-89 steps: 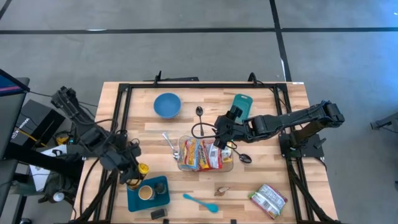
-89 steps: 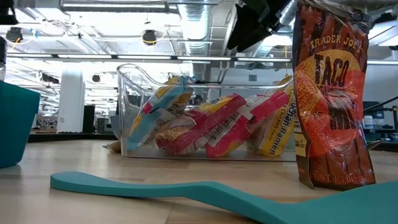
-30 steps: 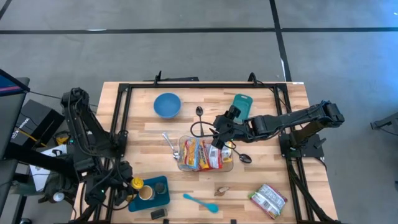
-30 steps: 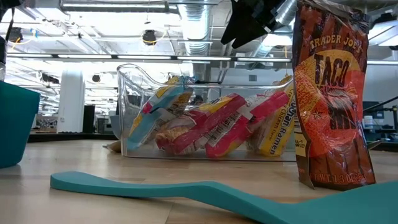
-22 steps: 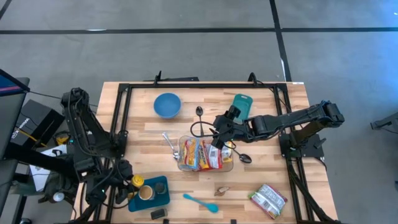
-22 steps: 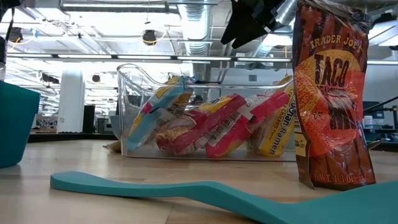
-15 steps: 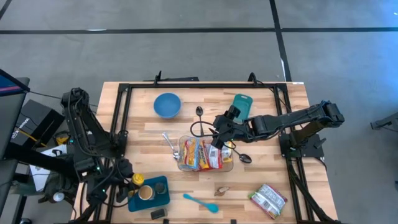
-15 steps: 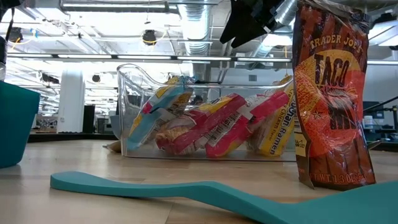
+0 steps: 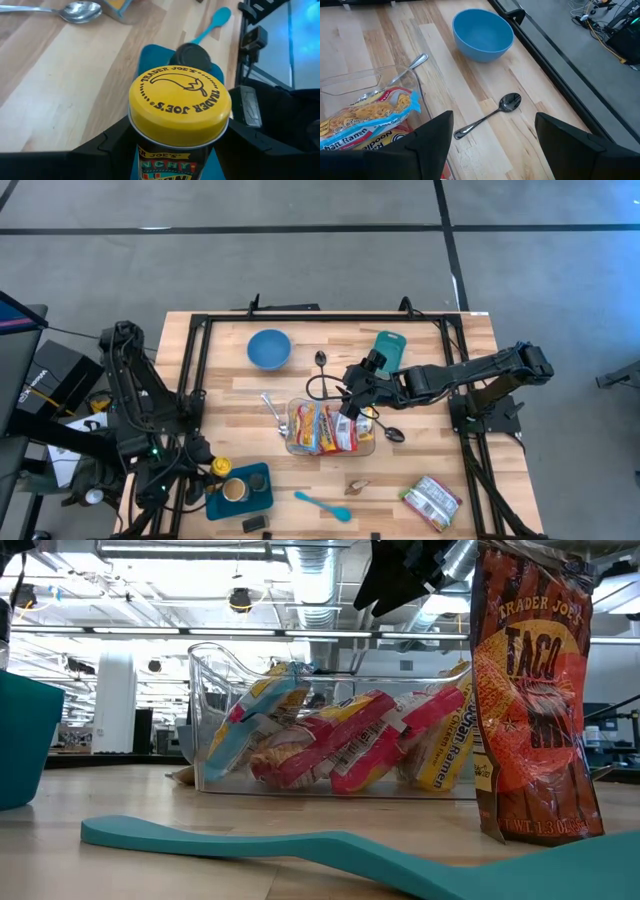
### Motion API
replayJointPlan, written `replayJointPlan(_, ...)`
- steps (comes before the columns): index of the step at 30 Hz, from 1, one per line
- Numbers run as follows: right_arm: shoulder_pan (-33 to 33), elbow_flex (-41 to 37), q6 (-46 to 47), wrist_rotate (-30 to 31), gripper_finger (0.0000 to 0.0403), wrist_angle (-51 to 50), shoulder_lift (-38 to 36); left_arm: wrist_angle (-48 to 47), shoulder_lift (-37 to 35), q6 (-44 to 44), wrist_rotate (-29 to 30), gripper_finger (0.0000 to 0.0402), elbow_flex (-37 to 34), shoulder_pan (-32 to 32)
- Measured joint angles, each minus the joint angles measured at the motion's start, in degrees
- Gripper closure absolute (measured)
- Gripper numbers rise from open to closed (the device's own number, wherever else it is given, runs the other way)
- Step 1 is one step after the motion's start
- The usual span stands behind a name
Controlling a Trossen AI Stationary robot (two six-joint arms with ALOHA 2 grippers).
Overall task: Pick & Place Food Item
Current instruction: Put the yellow spice can into the dark blue bin
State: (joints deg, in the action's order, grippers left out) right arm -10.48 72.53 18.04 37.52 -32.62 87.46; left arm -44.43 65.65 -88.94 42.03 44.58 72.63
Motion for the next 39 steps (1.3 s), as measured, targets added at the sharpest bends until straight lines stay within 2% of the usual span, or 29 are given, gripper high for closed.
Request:
replayJointPlan(20, 0.00, 0.00, 0.00, 0.00, 0.0127, 0.41, 0.00, 4.91, 0.11, -0.03, 1.98, 0.0187, -4.15, 3.42)
replayJointPlan(32, 0.04, 0.00, -0.49, -0.07, 0.0127, 1.95, 0.00, 4.75, 0.11, 2.23, 2.92, 0.0186, -6.45, 5.52)
replayJointPlan(39, 0.04, 0.00, -4.66, -0.06, 0.0127, 2.56, 0.00, 4.88, 0.11, 3.94, 3.57, 0.0186, -6.45, 5.52)
